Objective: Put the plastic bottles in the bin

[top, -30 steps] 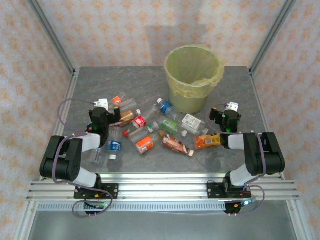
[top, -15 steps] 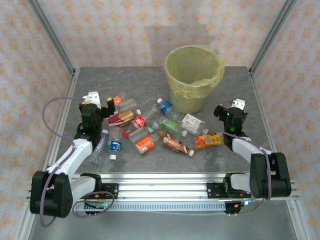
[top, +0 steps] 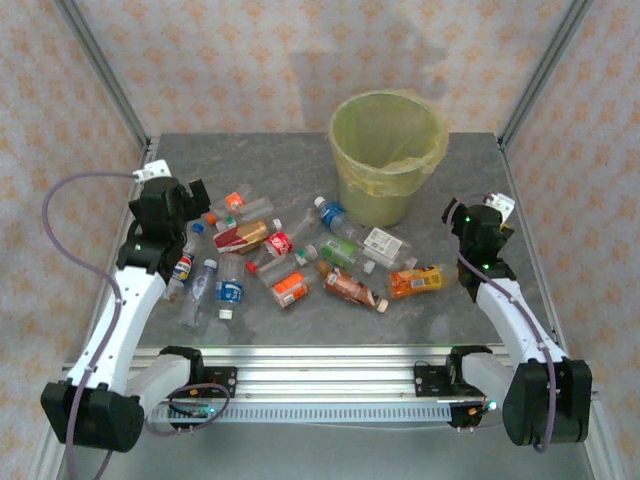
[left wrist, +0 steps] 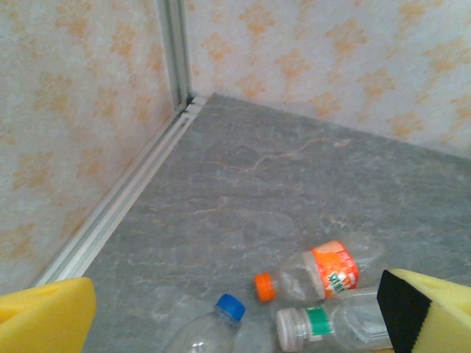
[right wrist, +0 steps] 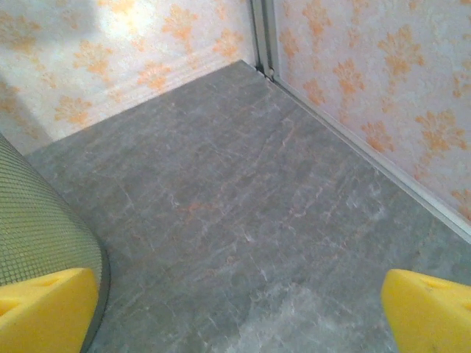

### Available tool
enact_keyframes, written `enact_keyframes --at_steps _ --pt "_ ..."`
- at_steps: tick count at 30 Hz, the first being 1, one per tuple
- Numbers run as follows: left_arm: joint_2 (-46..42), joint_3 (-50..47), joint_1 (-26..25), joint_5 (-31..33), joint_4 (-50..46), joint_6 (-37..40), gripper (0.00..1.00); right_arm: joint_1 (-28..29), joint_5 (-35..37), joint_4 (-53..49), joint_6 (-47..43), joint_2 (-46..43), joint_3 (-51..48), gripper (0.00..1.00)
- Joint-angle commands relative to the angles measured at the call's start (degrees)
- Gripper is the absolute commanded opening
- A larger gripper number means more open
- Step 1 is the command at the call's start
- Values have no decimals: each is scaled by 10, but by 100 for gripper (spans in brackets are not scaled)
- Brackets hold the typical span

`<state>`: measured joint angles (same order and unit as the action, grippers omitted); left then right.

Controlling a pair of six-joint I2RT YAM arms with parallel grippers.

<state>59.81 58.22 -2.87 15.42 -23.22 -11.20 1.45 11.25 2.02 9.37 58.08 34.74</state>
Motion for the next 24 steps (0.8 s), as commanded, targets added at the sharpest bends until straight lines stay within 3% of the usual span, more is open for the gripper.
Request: enact_keyframes --at_steps 1,6,10,16,24 --pt "73 92 5 47 -218 -18 100 0 17 -112 29 -9 41 99" --pt "195 194 6 57 -391 18 100 0 20 -208 47 -16 83 99" --pt "266 202 12 83 -449 34 100 0 23 -252 61 -18 98 99" --pt "300 160 46 -6 -389 58 100 0 14 -285 59 -19 123 99" --pt "338 123 100 -77 -328 54 97 0 9 -292 60 -38 134 99"
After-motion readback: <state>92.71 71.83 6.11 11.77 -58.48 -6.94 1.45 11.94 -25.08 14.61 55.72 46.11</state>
